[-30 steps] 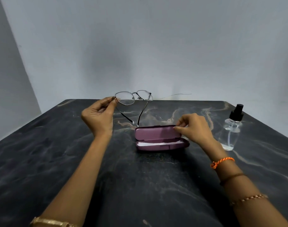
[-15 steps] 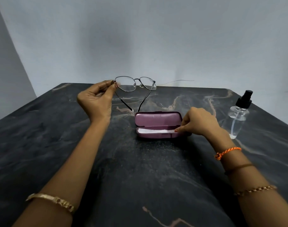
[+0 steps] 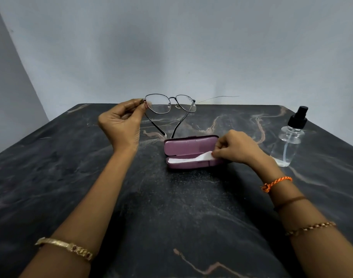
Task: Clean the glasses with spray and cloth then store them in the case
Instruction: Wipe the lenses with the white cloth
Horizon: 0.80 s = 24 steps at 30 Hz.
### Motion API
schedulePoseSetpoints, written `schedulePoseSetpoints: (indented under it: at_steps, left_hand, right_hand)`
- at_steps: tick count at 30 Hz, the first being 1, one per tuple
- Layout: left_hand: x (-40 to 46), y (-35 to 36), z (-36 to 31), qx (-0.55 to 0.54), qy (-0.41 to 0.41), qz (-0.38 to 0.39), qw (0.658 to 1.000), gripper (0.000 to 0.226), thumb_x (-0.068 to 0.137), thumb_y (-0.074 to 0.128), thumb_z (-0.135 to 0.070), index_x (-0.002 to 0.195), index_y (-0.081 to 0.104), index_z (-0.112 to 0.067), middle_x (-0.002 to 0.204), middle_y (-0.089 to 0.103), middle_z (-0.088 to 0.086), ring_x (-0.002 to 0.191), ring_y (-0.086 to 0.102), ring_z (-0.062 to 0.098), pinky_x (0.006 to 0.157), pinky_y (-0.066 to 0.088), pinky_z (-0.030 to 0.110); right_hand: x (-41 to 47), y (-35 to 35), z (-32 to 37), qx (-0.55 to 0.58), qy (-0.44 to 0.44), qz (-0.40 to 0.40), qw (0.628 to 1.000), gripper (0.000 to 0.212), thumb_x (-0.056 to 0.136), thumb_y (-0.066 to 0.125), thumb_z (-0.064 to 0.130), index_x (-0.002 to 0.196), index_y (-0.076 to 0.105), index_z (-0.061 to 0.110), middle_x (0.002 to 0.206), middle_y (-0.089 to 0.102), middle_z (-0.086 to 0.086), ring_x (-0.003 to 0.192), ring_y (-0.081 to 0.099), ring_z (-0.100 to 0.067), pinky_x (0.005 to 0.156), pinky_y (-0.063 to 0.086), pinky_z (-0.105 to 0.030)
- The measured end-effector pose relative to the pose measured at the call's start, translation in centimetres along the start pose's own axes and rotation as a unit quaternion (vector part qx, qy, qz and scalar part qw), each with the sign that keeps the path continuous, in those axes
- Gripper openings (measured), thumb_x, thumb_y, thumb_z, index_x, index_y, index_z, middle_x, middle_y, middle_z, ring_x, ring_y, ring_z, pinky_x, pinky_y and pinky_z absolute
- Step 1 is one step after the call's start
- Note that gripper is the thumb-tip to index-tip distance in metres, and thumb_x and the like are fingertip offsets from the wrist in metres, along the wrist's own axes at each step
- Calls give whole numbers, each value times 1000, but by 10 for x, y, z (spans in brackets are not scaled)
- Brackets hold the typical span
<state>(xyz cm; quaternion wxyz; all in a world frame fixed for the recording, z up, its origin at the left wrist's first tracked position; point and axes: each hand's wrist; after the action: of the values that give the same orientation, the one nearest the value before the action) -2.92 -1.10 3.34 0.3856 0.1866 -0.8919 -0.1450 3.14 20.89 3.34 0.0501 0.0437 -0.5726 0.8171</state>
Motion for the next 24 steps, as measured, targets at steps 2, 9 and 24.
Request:
schedulePoseSetpoints:
  at_steps: [2,9,24]
  left_hand:
    - [0,1,0,5,6,3,1000,27,66,76,4,91,66,1,59,69,-19,62,67,9,69,58,35]
    - [-1,2,-1,-6,8,5,1000,27,67,74,8,91,66,-2,58,69,-18,60,66,4,64,57,24]
    - [-11,11,-8,5,57,23,998,31,68,67,17,97,58,11,56,66,-26,58,63,-6,60,51,10]
  right_hand:
    - [0,0,-1,29,-10,-13,999,18,75,64,21,58,57,19,71,60,-3,75,58,-22,66,44,-32]
    - [1,0,6,259,8,-61,964,29,87,47,20,58,45,15,61,45,3,57,45,-9,46,36,-16]
    - [-9,-19,13,873,112,13,475,21,95,40,16,103,50,-2,111,58,-30,111,52,-49,65,53,-49]
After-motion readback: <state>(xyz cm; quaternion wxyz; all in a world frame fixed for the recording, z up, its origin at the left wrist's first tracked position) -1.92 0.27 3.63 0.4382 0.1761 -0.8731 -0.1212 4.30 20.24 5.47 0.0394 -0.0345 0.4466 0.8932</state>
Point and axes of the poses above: each hand's wrist, its own x-axis towards the middle knuckle, its own y-axis out of the palm, z = x × y
